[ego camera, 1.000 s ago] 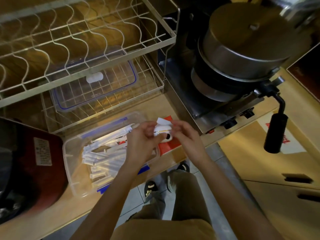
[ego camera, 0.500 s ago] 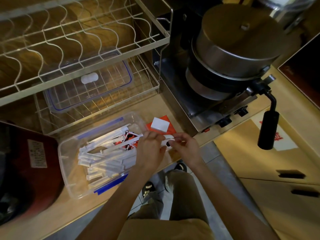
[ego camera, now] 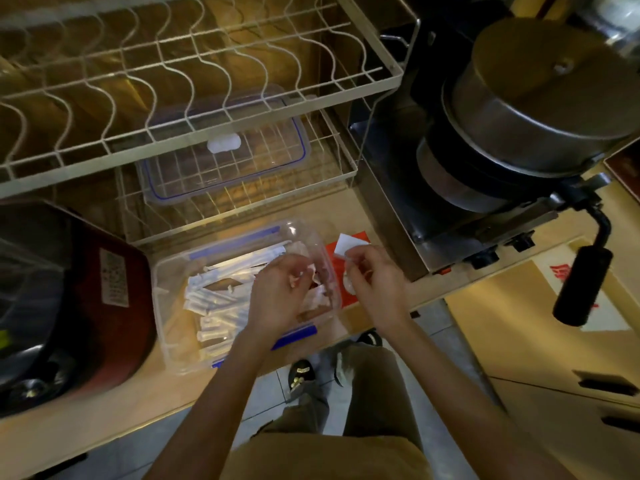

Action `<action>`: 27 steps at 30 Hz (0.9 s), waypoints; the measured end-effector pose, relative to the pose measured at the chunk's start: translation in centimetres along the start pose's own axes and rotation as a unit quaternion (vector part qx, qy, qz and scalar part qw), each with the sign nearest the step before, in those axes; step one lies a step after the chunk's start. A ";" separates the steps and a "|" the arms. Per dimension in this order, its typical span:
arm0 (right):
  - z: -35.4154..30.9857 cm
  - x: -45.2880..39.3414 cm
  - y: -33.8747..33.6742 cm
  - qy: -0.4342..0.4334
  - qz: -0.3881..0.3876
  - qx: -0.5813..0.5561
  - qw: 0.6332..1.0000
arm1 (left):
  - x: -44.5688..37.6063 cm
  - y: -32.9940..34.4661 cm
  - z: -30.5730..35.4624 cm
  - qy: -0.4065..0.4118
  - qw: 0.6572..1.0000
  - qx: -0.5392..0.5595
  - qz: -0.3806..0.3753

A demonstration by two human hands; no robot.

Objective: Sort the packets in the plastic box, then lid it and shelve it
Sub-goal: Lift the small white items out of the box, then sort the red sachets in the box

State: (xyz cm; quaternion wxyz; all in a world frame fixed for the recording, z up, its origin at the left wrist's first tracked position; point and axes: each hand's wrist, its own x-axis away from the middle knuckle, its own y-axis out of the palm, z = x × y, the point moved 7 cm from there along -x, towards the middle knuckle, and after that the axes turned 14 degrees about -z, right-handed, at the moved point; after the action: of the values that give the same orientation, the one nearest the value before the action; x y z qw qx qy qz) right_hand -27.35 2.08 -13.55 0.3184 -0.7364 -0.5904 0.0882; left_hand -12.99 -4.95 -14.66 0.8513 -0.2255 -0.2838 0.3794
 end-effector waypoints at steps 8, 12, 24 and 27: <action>-4.0 -3.9 6.9 -0.058 -0.187 0.093 0.976 | 0.9 -1.0 -8.3 -0.094 0.987 -0.085 -0.097; -3.8 -6.4 10.0 -0.028 -0.213 0.237 0.947 | 0.2 -0.2 -9.2 -0.109 0.979 -0.101 -0.139; -3.0 -8.9 12.2 0.029 -0.280 0.351 0.893 | 0.8 0.2 -9.4 -0.105 0.978 -0.134 -0.119; -2.6 -9.0 12.6 0.035 -0.294 0.325 0.898 | 1.3 -0.1 -9.6 -0.107 0.973 -0.171 -0.114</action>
State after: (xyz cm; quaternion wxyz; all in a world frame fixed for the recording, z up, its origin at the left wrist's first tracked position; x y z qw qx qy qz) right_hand -18.36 -8.44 -20.90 0.5715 -0.3878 -0.7071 0.1516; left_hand -5.95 -5.65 -21.22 0.8024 -0.2918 -0.4576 0.2482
